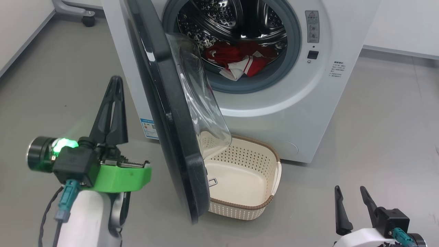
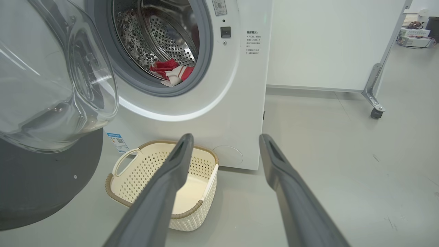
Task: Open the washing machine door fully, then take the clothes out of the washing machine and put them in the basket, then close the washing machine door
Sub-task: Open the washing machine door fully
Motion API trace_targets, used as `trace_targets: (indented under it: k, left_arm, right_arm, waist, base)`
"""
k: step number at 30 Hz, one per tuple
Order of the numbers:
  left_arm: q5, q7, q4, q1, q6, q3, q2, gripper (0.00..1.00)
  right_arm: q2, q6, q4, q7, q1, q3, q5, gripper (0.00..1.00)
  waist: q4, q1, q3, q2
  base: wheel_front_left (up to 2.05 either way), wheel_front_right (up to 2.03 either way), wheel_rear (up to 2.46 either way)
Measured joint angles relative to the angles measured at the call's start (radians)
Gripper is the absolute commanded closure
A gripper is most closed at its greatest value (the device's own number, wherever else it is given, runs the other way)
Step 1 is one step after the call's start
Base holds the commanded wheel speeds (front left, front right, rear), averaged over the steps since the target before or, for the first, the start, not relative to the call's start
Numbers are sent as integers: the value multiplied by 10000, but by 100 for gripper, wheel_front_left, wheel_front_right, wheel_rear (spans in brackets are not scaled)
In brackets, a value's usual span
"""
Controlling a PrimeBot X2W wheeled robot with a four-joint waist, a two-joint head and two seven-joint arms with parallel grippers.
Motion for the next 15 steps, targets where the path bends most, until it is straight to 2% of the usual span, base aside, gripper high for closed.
trace_targets:
  k: [9, 15]
  left_arm:
    - [-23, -2, -1484, -149, -564, -1283, 4, 100]
    - [-617, 525, -2071, 12, -1227, -2589, 10, 100]
  right_arm:
    - [29, 0, -12, 0, 0, -21, -121, 0]
    - [29, 0, -109, 0, -1, -102, -261, 0]
  waist:
    - [-83, 0, -54, 0]
    - [-160, 0, -76, 0]
  base:
    - [0, 0, 0]
    - [0, 0, 0]
